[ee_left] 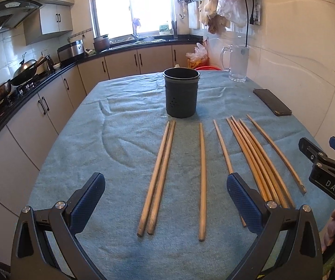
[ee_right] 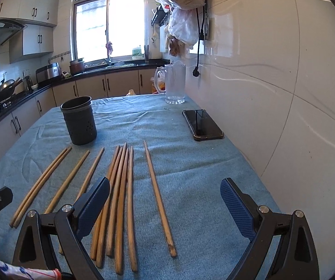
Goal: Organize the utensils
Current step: 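Lower both tools toward the row of wooden chopsticks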
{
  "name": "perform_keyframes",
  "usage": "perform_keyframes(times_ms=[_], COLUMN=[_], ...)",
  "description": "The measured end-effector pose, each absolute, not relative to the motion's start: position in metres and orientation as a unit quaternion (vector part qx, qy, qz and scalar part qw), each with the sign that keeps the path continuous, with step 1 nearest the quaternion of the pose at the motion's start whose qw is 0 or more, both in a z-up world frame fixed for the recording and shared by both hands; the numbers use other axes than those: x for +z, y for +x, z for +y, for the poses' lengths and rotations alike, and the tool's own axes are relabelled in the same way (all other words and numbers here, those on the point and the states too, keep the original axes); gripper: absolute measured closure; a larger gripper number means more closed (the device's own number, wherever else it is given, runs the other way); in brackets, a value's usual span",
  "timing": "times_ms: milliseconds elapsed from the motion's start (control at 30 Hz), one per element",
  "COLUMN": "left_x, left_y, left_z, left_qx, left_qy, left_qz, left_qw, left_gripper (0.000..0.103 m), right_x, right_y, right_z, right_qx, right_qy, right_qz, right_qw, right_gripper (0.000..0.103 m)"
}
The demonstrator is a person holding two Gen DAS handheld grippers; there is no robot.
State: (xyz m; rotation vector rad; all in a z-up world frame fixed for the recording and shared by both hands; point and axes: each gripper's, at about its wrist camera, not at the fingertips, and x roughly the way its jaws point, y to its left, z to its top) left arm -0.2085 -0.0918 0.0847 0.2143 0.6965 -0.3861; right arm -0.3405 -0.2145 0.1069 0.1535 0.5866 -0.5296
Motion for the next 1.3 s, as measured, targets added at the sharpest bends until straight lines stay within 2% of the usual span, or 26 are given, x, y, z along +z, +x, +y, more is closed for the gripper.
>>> perform_keyframes(times_ms=[533,800,867,900,933,1000,1167,1233,1300], left_x=[0.084,0.101,0.099,0.096,0.092,0.083,0.057,0.047,0.037], left_y=[-0.179,-0.131,-0.115,-0.108,-0.101,-0.092,-0.084,-0.079,-0.072], left_z=[-0.072,-0.034,-0.028,-0.028,-0.03,-0.036,-0.067,-0.076,-0.081], left_qx=[-0.17,-0.172,-0.181,-0.183,-0.185,-0.193,-0.234,-0.239,-0.246], left_qy=[0.088,0.046,0.025,0.02,0.021,0.029,0.057,0.064,0.059], left_qz=[0.363,0.391,0.409,0.418,0.43,0.447,0.47,0.486,0.507], left_qw=[0.912,0.903,0.894,0.889,0.883,0.873,0.849,0.838,0.824], left_gripper=[0.0,0.001,0.012,0.022,0.03,0.039,0.048,0.068,0.078], right_x=[0.109,0.104,0.101,0.099,0.097,0.089,0.073,0.068,0.064], right_y=[-0.316,-0.295,-0.287,-0.283,-0.28,-0.272,-0.263,-0.262,-0.261], right_z=[-0.224,-0.249,-0.258,-0.262,-0.265,-0.271,-0.276,-0.278,-0.279], right_qx=[-0.256,-0.215,-0.192,-0.177,-0.168,-0.148,-0.137,-0.136,-0.135], right_qy=[0.065,0.058,0.066,0.074,0.08,0.096,0.093,0.093,0.094], right_qz=[0.308,0.343,0.359,0.368,0.374,0.392,0.419,0.426,0.43], right_qw=[0.914,0.913,0.911,0.91,0.909,0.903,0.893,0.89,0.888], right_gripper=[0.005,0.005,0.006,0.007,0.01,0.016,0.025,0.027,0.027])
